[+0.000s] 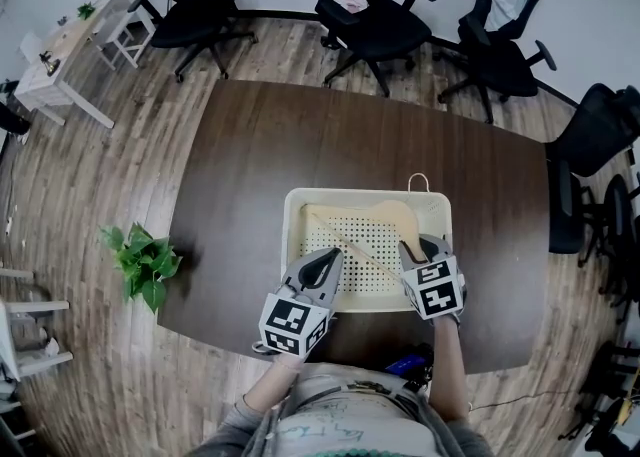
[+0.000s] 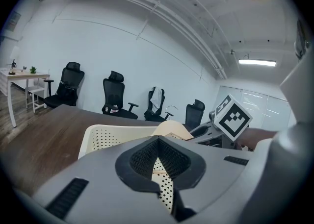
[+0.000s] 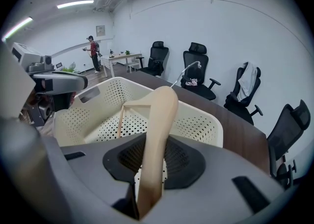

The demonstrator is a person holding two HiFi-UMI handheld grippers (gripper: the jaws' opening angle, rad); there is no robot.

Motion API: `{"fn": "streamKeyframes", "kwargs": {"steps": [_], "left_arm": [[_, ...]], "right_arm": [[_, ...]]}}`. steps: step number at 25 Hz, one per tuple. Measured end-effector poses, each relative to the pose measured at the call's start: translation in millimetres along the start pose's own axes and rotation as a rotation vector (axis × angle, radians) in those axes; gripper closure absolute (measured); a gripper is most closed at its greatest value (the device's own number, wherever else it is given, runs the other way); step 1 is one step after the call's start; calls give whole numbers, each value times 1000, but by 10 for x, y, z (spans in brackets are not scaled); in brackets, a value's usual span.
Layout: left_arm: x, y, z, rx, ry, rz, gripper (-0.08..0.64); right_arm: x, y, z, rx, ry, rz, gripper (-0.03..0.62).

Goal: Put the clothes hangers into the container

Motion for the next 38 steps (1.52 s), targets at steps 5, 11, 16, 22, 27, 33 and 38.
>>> {"fn": "streamKeyframes", "kwargs": {"steps": [5,11,16,22,27,33,38], "left_arm": [[13,-5,9,2,1,0,549],[17,-3,26,7,0,0,549],[9,-17,56,11,-1,-3,549],[12,-47,85,20,-6,-4,549],[29,-60,100,24,-5,-4,549],[37,-57,113,23,-4,-6,549],[50,-87,125,32,-10,-7,549]], "right_arm": [[-59,-36,66,13,-29,-19,494],[-75,-35,94,46,-37,-2,494],[-112,-49,115,61,-39,7,494],[-113,-63,145,78,-70,-8,494],[-120,-62,173,84,-111,-35,494],[-135,-96,205,121,-175,-75,495],[-139,-100,238,132,-208,-105,495]]}}
Point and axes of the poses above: the fingertips, and each gripper's own axes: z forward along the fingers, x to its left, y out of its top, the point moved 6 cm from there along -z, backward along the fingers, and after that the axes turned 4 degrees about y, right-handed, at the moved point
